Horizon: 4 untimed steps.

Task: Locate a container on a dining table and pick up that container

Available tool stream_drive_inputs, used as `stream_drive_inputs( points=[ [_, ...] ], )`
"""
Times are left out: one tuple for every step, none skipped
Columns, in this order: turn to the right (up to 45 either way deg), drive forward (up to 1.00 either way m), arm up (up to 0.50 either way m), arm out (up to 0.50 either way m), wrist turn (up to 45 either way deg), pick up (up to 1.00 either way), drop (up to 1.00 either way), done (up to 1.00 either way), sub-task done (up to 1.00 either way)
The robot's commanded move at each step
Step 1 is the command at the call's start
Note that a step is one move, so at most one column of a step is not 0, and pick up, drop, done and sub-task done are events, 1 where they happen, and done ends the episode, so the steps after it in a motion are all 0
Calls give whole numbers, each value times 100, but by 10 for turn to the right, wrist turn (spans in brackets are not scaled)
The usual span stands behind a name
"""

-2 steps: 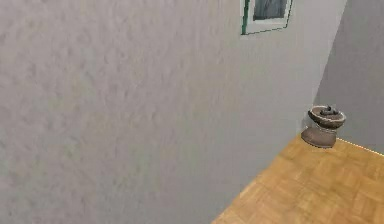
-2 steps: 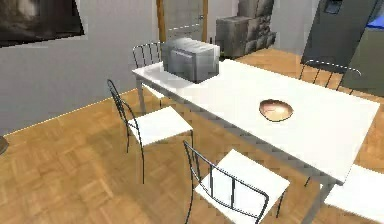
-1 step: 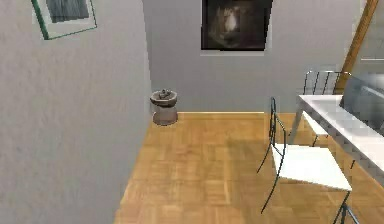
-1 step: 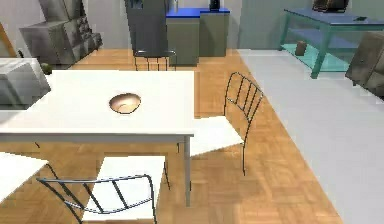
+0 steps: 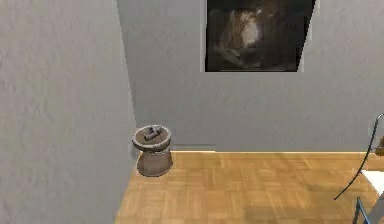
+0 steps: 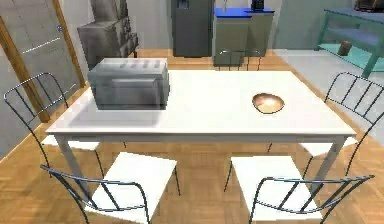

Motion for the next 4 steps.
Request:
stream_drive_inputs(
  points=[
    [210,0,0,0,0,0,0,0,0],
    [450,0,0,0,0,0,0,0,0],
    [450,0,0,0,0,0,0,0,0],
    [450,0,0,0,0,0,0,0,0]
  ],
)
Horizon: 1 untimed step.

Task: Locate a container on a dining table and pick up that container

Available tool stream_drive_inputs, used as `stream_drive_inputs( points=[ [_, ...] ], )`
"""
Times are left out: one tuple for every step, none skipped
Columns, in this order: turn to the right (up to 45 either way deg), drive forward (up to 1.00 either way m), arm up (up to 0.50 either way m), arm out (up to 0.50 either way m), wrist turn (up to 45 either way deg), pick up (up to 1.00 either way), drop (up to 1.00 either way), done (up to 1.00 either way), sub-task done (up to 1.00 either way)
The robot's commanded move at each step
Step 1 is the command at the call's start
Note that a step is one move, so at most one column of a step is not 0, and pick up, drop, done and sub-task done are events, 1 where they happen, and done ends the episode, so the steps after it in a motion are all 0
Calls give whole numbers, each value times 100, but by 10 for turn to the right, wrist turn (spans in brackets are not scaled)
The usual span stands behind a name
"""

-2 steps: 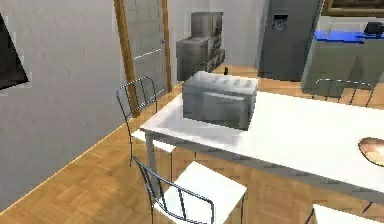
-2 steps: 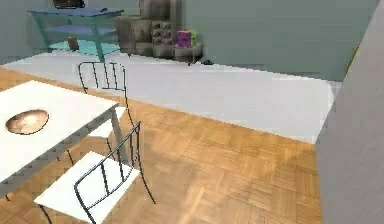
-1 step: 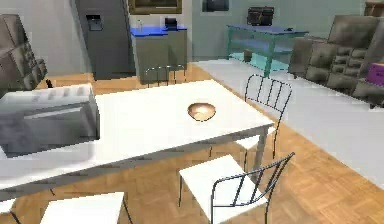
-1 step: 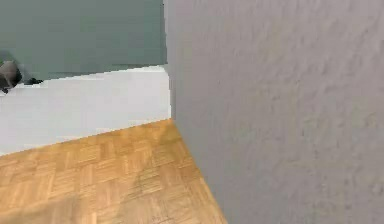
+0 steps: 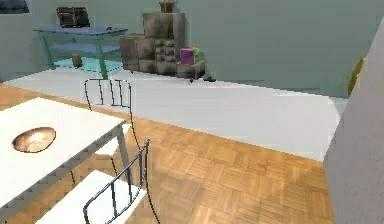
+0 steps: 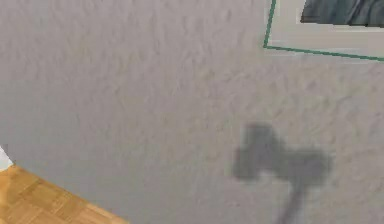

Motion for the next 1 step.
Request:
stream_drive_inputs(
  points=[
    [0,75,0,0,0,0,0,0,0]
  ],
)
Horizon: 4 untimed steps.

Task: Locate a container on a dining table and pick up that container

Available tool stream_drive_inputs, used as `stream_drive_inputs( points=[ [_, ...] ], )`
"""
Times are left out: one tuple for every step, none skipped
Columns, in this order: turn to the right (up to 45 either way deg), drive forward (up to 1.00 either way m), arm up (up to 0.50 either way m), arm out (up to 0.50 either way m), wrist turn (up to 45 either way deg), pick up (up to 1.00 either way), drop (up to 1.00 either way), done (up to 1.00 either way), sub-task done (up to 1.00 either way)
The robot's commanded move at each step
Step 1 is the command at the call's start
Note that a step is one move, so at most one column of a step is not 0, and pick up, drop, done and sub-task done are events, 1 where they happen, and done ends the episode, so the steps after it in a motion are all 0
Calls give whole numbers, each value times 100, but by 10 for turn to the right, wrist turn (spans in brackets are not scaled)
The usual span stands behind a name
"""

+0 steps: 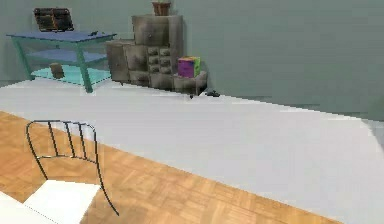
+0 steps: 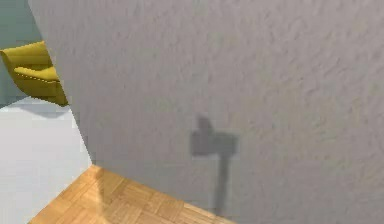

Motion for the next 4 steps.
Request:
stream_drive_inputs(
  points=[
    [420,0,0,0,0,0,0,0,0],
    [0,5,0,0,0,0,0,0,0],
    [-450,0,0,0,0,0,0,0,0],
    [-90,0,0,0,0,0,0,0,0]
  ],
)
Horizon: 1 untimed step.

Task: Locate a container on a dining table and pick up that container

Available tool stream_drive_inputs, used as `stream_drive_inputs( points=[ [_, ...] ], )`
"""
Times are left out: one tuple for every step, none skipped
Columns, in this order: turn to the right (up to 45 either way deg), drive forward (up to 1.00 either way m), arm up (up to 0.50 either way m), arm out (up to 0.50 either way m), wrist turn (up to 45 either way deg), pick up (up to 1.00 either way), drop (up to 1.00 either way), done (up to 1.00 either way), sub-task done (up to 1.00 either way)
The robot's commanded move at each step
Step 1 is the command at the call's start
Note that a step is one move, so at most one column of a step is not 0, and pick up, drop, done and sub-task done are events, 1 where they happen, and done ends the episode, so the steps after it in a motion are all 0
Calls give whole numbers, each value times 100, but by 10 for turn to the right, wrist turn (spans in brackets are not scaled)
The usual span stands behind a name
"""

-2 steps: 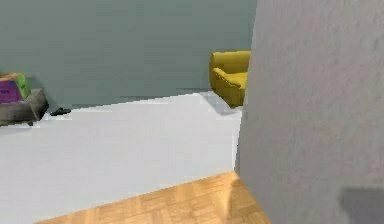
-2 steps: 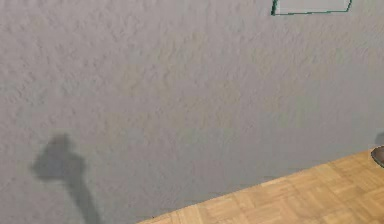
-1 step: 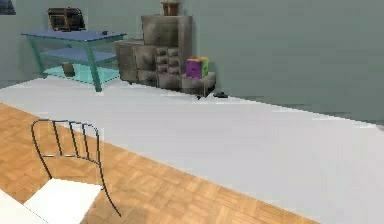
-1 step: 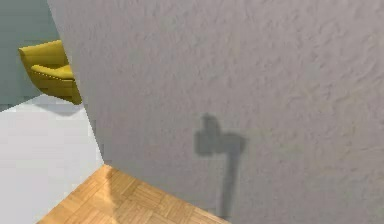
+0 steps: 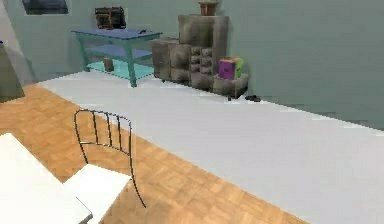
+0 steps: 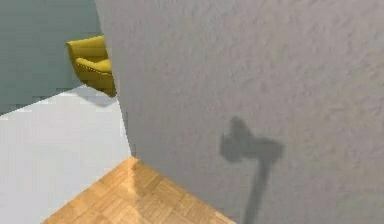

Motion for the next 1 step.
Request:
stream_drive_inputs(
  points=[
    [0,15,0,0,0,0,0,0,0]
  ],
)
